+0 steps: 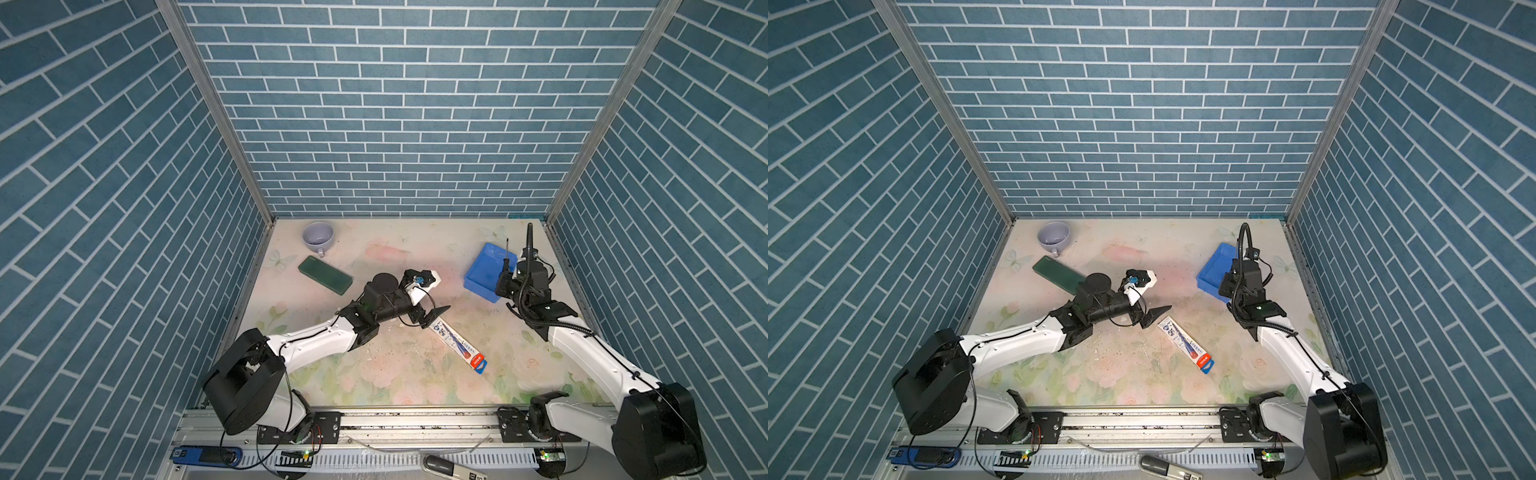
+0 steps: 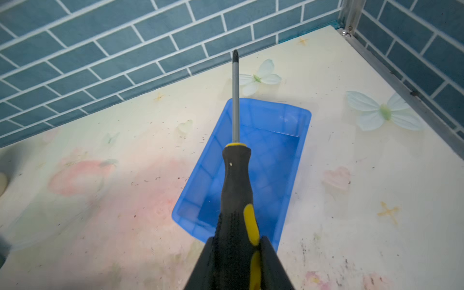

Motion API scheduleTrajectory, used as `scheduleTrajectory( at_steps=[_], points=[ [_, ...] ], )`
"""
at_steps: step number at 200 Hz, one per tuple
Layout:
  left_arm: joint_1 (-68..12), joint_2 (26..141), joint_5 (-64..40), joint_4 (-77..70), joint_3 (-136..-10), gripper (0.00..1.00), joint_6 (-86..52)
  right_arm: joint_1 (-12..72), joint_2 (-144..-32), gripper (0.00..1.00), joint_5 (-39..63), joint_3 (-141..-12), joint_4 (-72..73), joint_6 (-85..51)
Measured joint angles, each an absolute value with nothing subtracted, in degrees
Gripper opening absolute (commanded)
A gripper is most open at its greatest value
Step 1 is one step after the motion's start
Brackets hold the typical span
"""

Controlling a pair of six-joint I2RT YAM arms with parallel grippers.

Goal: Put the screwdriver in the bin
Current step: Place the screwdriver into the bin.

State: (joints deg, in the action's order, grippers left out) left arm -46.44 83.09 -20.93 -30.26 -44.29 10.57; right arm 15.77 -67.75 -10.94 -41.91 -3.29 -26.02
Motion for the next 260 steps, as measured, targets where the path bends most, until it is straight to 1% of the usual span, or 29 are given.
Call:
scheduleTrajectory(
  at_steps=[26,65,106,145,244,260],
  points=[
    [-47.0,83.9,-20.9,-29.8,-44.3,1.0,11.1,13.7,-73.8,0.0,-10.6,-46.7,-5.3,-25.4],
    [-47.2,83.7,-20.7,-29.5,-44.1,1.0,11.1,10.2,-81.4,0.0,-6.0,-52.6,-9.3,-25.5],
    [-47.2,82.4,-20.4,-28.0,-43.1,1.0,11.4,8.3,-86.4,0.0,-0.6,-55.0,-12.2,-25.0],
    [-47.2,82.4,-20.2,-27.7,-43.1,1.0,11.5,8.2,-89.8,0.0,2.9,-56.2,-13.7,-24.0],
    [-47.2,82.0,-19.3,-27.4,-42.2,1.0,13.4,8.1,-98.2,0.0,3.7,-62.6,-15.0,-22.0],
    [-47.2,82.0,-19.3,-27.7,-41.7,1.0,13.4,8.1,-99.0,0.05,3.7,-62.7,-15.1,-21.7]
  ],
)
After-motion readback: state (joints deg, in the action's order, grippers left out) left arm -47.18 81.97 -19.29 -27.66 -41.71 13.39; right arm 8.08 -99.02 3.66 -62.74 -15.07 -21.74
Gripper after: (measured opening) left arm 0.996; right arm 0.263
